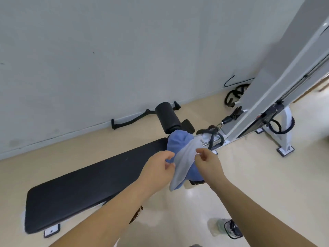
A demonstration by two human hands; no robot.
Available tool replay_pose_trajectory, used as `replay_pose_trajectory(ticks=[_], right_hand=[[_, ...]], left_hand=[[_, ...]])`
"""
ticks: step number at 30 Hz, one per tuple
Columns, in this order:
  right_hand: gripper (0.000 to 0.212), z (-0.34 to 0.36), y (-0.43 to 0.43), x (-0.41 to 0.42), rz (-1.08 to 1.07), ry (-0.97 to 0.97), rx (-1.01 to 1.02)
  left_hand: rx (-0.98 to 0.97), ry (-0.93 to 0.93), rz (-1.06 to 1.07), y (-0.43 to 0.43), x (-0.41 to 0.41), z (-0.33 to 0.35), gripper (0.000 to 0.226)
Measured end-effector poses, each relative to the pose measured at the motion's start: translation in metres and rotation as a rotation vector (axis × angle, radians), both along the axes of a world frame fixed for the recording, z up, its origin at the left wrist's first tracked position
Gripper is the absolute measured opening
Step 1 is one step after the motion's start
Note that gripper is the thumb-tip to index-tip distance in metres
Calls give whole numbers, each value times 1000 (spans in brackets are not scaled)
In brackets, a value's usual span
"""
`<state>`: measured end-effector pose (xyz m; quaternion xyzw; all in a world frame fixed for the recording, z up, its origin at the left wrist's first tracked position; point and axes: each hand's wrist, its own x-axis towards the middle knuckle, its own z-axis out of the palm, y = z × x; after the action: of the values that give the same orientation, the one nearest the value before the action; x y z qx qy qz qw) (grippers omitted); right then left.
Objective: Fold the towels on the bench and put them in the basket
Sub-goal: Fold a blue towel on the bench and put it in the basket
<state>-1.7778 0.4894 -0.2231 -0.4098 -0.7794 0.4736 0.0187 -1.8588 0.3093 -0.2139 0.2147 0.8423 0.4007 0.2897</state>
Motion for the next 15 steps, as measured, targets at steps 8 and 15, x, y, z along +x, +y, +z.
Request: replay_pose_trajectory(ticks=[8, 15], right_hand=[[34, -117, 54, -92, 191, -33, 396], [15, -240, 100, -96, 218, 127, 797]], left_hand=[[54, 78, -51, 59, -79, -119, 26], [158, 370, -200, 140, -111, -253, 45]])
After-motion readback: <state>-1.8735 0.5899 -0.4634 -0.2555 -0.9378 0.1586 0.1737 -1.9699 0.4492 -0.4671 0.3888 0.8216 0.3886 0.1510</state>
